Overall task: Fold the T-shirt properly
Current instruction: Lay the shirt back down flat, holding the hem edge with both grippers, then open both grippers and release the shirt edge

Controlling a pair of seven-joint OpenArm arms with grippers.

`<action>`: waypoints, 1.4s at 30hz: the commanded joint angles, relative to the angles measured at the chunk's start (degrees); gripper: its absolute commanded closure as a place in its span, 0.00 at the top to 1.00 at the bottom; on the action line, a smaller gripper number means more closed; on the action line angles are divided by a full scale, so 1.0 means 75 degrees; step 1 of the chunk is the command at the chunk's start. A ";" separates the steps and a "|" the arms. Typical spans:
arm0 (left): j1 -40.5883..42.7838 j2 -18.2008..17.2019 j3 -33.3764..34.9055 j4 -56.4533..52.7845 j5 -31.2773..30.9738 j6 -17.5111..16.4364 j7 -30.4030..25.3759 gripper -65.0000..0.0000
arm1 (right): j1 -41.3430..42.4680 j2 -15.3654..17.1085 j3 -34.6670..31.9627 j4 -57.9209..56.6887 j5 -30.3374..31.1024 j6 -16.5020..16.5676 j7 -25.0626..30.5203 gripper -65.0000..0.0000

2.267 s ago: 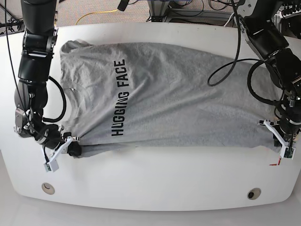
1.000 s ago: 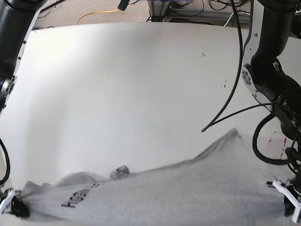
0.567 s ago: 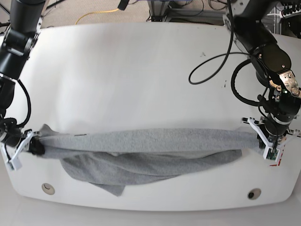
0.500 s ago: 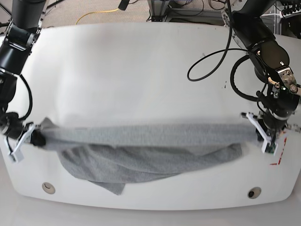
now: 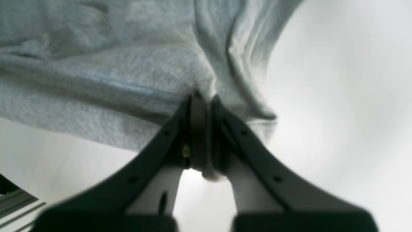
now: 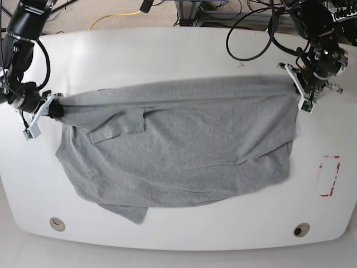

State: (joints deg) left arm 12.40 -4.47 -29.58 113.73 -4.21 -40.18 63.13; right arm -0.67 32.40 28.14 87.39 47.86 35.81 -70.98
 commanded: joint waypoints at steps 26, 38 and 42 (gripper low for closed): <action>-0.2340 -0.0699 0.0457 -0.1690 0.0168 0.0025 -0.0348 0.00 | 0.0165 -0.0376 0.0309 -0.0816 0.0013 -0.0010 0.0351 0.00; -0.2902 -0.1356 0.1032 -0.3718 0.0168 0.0025 -0.1285 0.38 | 0.0142 -0.0435 0.0321 -0.0851 -0.0268 -0.0057 0.0726 0.35; -0.3113 -0.1485 0.1079 -0.4000 0.0168 0.0025 -0.1344 0.58 | 0.0212 -0.0423 0.0380 -0.0781 -0.0737 -0.0034 0.0726 0.65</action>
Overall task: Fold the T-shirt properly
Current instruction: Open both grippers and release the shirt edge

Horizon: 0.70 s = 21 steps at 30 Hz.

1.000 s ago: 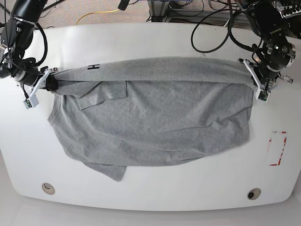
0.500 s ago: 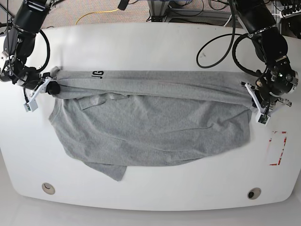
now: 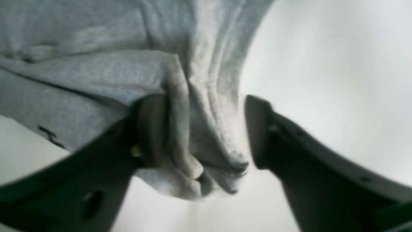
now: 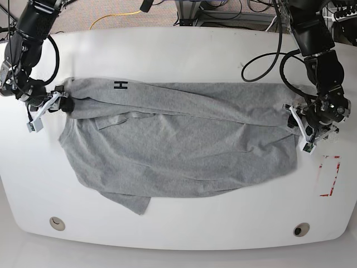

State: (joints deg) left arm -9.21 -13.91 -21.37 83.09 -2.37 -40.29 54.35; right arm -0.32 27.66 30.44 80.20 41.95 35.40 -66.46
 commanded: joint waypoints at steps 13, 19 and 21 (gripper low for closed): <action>0.0543 -0.0413 -0.0017 0.2091 -0.0123 0.0039 -0.0172 0.56 | -0.0667 -0.0576 0.1680 0.2311 0.0308 0.0057 -0.0921 0.78; 0.1316 -0.0015 0.0123 0.2208 -0.0112 0.0039 -0.0219 0.56 | -0.1147 -0.0799 0.1867 0.2323 0.0273 0.0057 -0.0769 0.78; 0.1328 0.0149 0.0135 0.2020 -0.0088 0.0039 -0.0313 0.56 | -0.1159 -0.0869 0.1762 0.2147 0.0273 0.0057 -0.0616 0.78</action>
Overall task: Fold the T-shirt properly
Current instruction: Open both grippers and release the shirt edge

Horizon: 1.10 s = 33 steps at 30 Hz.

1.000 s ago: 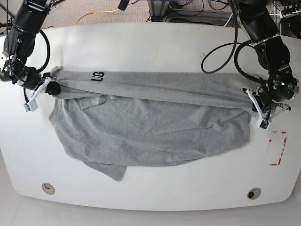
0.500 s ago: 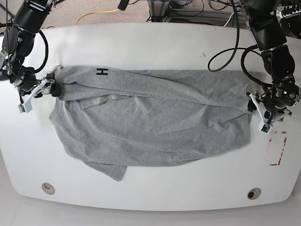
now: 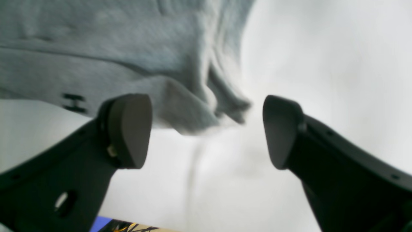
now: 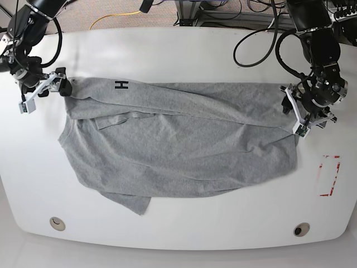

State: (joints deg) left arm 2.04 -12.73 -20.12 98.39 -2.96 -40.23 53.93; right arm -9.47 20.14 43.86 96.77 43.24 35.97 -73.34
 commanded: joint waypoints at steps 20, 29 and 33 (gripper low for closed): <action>-0.0009 -0.0172 0.0004 -0.1954 0.0002 0.0030 -0.1406 0.56 | -0.0302 0.0227 -0.0520 -0.0343 0.0077 -0.0031 0.0243 0.66; 0.0026 -0.0195 -0.0008 -0.1965 0.0002 0.0030 -0.1406 0.56 | 0.0285 0.0309 -0.1305 -0.2148 -0.1001 0.0309 0.1298 0.49; 0.0050 -0.0207 -0.0008 -0.1965 0.0002 0.0030 -0.1406 0.56 | 0.0460 0.0556 -0.1411 -0.2301 -0.1540 0.0538 0.1474 0.07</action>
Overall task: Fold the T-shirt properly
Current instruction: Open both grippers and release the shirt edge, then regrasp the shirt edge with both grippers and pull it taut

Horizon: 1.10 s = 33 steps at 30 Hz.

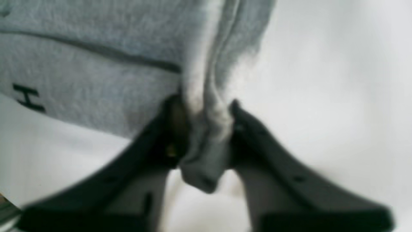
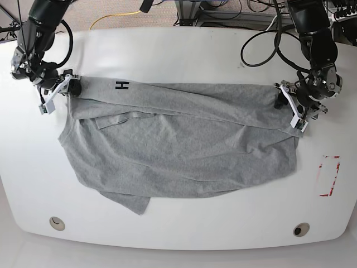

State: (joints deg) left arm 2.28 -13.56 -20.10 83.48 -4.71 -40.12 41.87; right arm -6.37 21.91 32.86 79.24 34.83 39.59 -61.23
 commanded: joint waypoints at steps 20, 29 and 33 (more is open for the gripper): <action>0.0030 -0.0565 0.0013 -0.0037 0.0247 0.0016 0.0202 0.56 | 0.0527 0.1609 0.0020 0.0963 -0.0911 0.0054 -0.0387 0.59; 0.0053 -0.0542 0.0013 -0.0013 0.0247 0.0016 0.0214 0.56 | 0.0410 0.0870 0.0032 0.2369 -0.0911 0.0054 -0.0703 0.59; 0.0123 -0.0542 0.0013 -0.0025 0.0247 0.0016 0.0214 0.56 | 0.0422 0.0671 0.0149 0.2357 -0.0957 0.0054 -0.0703 0.59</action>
State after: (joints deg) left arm 3.03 -16.73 -19.81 82.94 -4.99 -40.34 41.43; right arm -3.86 26.15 32.84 96.05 27.59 40.07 -67.20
